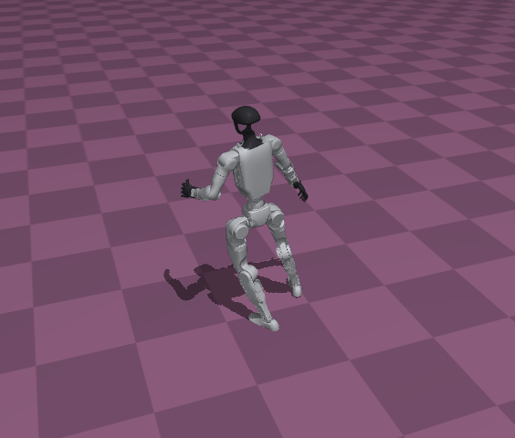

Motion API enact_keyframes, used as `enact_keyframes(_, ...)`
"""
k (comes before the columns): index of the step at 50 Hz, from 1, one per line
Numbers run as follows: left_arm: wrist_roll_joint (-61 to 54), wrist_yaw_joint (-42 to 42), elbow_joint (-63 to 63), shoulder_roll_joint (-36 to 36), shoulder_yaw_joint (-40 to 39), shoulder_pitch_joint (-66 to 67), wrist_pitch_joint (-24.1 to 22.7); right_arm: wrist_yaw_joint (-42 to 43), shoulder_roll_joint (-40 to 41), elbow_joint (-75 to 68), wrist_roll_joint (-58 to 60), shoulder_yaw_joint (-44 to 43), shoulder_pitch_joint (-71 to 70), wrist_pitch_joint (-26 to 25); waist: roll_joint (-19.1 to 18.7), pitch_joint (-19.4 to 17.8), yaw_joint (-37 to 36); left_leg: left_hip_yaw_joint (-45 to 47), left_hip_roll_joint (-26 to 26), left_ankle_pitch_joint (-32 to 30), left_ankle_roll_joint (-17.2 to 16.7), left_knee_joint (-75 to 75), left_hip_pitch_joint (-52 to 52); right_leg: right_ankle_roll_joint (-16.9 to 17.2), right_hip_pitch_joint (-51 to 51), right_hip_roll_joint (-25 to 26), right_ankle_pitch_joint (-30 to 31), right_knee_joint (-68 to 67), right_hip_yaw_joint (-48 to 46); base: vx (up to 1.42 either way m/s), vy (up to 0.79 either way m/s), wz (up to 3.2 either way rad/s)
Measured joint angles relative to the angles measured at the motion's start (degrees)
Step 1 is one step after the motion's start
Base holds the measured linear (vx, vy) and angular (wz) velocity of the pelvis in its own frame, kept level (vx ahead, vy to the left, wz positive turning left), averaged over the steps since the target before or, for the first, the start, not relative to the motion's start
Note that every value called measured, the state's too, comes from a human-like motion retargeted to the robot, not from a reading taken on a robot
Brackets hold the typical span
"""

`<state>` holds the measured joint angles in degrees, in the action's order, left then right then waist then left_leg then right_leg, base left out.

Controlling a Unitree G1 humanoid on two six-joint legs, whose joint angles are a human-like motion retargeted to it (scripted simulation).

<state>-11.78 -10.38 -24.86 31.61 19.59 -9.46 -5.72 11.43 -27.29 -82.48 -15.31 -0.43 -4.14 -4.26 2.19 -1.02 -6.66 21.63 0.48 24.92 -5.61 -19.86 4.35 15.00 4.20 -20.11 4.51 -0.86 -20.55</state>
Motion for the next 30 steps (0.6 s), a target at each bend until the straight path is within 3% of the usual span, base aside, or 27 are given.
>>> enact_keyframes(4,4.84,1.68,-3.14,0.84,2.04,-8.76,1.98,-0.30,2.09,0.36,-2.87,-6.36,3.27,-0.27,-2.00,-4.58,2.59,-3.37,2.75,0.03,-4.20,-0.99,1.24,0.00,8.40,4.13,-5.94,0.00,-11.06,0.25,-0.24,0.82)
enact_keyframes(8,6.37,2.11,-5.99,0.45,3.16,-12.71,2.82,-2.78,3.94,2.78,-5.10,-7.54,4.54,0.71,-2.33,-8.80,8.90,-8.30,-0.18,-0.71,-4.63,0.65,3.92,0.00,11.11,4.79,-6.78,-0.10,-20.28,0.36,0.04,1.31)
enact_keyframes(12,10.63,2.64,-8.87,-0.20,6.25,-14.59,3.13,-7.03,4.38,6.05,-7.41,-5.75,5.41,1.57,-3.54,-12.68,18.86,-17.63,-2.61,-2.25,-4.12,1.79,7.11,0.00,7.29,8.01,-3.93,2.95,-16.27,0.46,0.09,2.31)
enact_keyframes(14,13.53,4.79,-9.75,0.10,7.76,-14.49,3.23,-8.86,4.04,7.33,-8.29,-6.04,6.44,1.88,-4.22,-13.69,22.65,-21.84,-3.57,-3.29,-3.56,1.62,8.16,-0.43,6.01,8.92,-5.81,0.81,-11.38,0.48,0.02,2.28)
enact_keyframes(16,16.98,7.58,-10.37,0.52,9.12,-13.70,3.31,-9.82,3.50,7.95,-9.29,-6.83,7.90,2.07,-5.20,-13.20,24.39,-25.25,-4.63,-4.33,-3.09,0.83,8.17,-2.67,5.35,9.71,-8.40,-0.87,-6.81,0.49,-0.10,1.74)
enact_keyframes(20,22.91,10.30,-12.64,0.62,9.84,-9.46,2.60,-7.82,1.43,5.80,-10.16,-7.32,9.92,2.46,-8.21,-11.25,22.29,-30.35,-6.15,-8.09,-4.66,-2.73,7.77,-10.49,1.88,9.55,-10.84,0.68,-3.73,0.51,-0.19,0.92)
enact_keyframes(25,17.52,4.46,-19.19,-2.17,2.38,2.68,3.20,-1.96,-3.48,0.38,-2.20,-3.94,5.46,0.79,-9.90,-9.19,15.78,-24.94,-5.64,-15.50,-8.03,-19.84,-0.01,-11.89,-2.50,8.39,-13.32,2.62,-2.30,0.43,-0.23,-0.13)
enact_keyframes(30,6.05,-2.06,-30.81,-4.57,-6.40,13.08,4.42,7.27,-5.84,0.87,3.16,-0.18,-6.01,2.86,-8.20,-8.65,10.96,-11.74,2.46,-11.85,-3.23,-31.10,-10.07,-10.93,-4.37,8.32,-16.97,1.19,0.59,0.37,-0.23,-0.54)
